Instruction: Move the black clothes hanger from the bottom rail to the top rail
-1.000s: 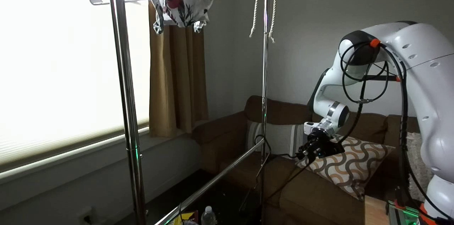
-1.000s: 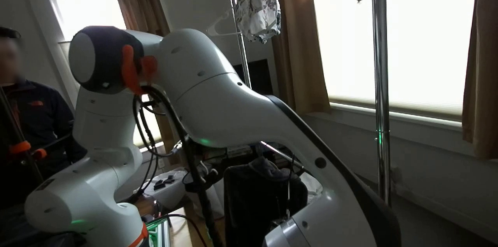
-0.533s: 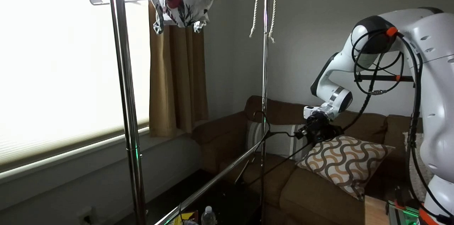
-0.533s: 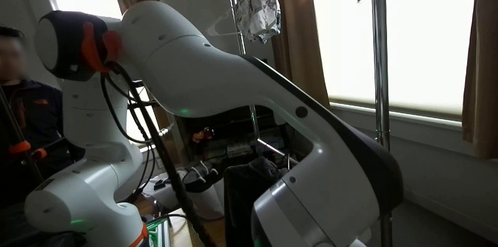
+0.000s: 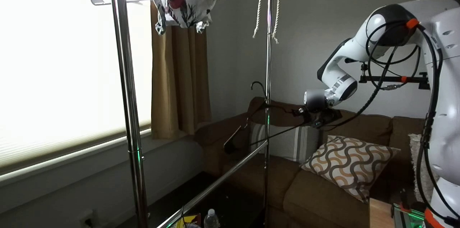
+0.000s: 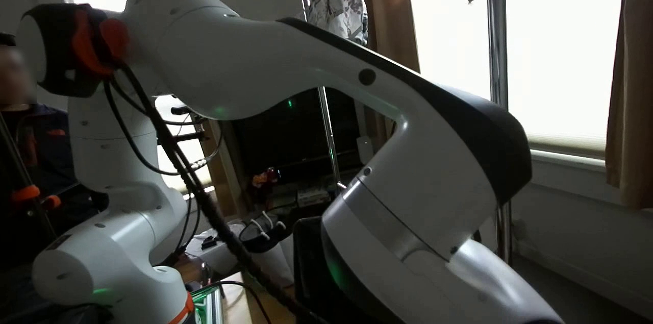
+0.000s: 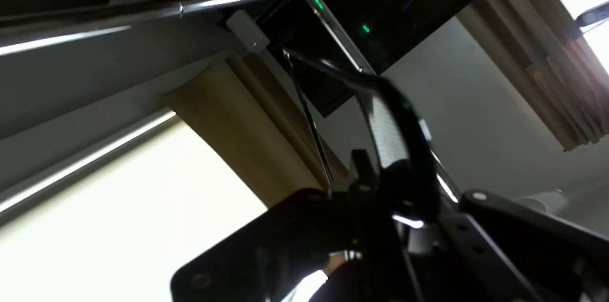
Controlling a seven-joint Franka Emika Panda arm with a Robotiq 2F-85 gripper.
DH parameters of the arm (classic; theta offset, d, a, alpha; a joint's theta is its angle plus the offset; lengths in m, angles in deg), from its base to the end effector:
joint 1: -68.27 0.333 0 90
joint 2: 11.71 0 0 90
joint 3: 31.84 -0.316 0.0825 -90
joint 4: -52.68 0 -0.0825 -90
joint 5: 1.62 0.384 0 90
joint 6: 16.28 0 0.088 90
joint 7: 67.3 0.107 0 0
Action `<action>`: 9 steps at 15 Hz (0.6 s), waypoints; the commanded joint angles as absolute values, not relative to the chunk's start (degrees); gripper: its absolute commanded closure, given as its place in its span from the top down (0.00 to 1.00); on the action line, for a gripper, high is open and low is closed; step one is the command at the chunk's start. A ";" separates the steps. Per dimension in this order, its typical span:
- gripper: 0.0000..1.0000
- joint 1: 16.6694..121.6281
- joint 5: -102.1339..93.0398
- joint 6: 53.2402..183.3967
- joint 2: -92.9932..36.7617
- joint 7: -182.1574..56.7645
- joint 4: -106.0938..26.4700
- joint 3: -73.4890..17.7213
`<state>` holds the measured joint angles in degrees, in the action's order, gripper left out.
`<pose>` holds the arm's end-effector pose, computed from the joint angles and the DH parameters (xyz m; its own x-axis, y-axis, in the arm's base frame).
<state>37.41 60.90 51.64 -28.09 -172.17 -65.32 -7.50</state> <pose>0.3797 -0.3271 0.3289 0.6256 -0.0938 0.7744 0.7080 -0.3485 -0.6142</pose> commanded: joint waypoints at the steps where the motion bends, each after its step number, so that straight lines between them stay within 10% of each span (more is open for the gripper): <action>1: 0.02 38.35 67.44 58.00 -19.60 -171.16 -71.99 -6.07; 9: 0.02 37.90 73.81 77.07 -8.32 -172.73 -81.93 -2.99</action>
<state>37.51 70.29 69.71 -14.81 -171.42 -74.31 -3.82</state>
